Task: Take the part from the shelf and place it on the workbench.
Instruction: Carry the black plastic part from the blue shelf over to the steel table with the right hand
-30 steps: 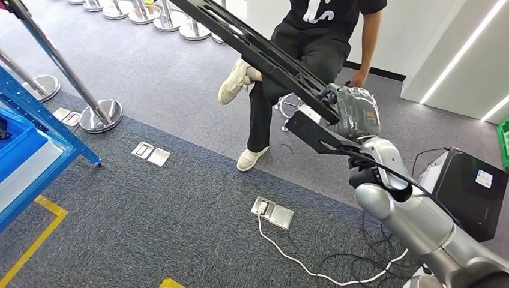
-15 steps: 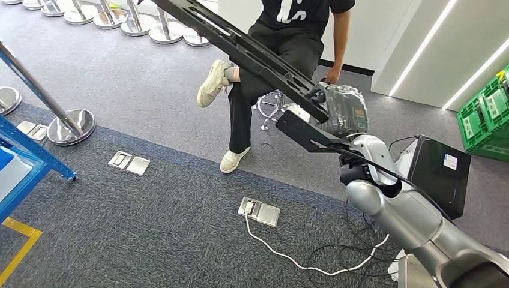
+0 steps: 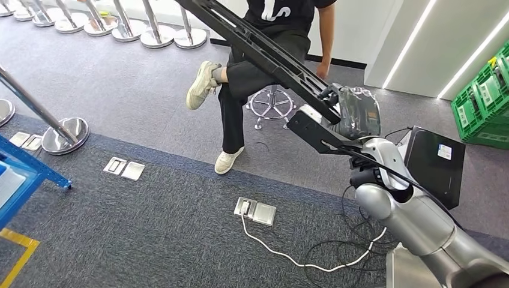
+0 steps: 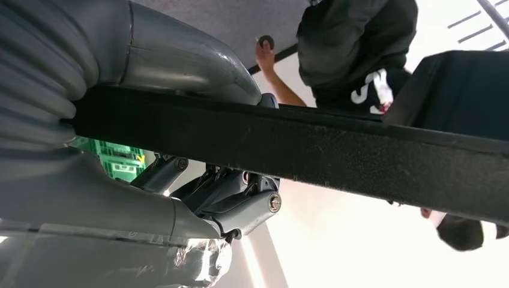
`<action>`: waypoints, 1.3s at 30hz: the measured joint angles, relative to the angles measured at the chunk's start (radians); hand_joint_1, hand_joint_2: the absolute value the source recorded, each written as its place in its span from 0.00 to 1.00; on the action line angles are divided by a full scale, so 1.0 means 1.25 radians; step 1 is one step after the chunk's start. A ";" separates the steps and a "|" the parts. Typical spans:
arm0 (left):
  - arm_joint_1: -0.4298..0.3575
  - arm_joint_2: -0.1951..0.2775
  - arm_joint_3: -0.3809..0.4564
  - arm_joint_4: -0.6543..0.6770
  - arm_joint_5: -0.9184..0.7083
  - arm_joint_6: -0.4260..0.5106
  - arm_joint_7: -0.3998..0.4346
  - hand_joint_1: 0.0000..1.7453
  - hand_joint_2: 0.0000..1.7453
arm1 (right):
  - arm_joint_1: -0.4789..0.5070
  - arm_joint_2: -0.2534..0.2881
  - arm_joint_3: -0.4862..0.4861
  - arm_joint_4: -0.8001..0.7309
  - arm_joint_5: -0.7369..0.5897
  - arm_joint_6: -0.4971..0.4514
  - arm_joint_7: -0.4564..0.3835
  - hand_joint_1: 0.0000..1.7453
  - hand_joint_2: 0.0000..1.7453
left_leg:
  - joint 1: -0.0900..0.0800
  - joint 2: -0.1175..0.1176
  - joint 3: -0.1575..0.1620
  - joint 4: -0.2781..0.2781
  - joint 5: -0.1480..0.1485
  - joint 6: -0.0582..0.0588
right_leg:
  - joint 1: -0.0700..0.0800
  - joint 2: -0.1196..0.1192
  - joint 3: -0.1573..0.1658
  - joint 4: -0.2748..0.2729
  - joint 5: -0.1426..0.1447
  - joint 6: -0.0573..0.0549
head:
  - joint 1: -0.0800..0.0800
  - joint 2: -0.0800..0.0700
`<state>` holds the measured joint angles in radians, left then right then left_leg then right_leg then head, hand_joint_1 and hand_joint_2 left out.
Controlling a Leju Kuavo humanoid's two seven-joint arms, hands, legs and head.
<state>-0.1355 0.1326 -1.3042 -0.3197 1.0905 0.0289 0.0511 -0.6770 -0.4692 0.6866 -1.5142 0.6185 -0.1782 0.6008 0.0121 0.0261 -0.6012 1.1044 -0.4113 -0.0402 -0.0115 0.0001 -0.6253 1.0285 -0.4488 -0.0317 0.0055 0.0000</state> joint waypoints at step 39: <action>0.001 0.000 0.000 0.000 -0.009 -0.002 -0.009 0.00 1.00 | 0.003 0.001 -0.007 0.001 0.010 0.005 -0.001 1.00 1.00 | 0.000 -0.031 -0.021 0.046 0.016 0.006 | 0.003 0.033 0.000 0.003 0.001 -0.006 | -0.022 0.000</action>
<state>-0.1342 0.1324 -1.3040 -0.3193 1.0790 0.0268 0.0397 -0.6731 -0.4681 0.6779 -1.5133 0.6306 -0.1717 0.6000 0.0123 -0.0129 -0.6272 1.1617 -0.3913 -0.0334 -0.0080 0.0410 -0.6255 1.0316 -0.4472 -0.0388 -0.0219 0.0000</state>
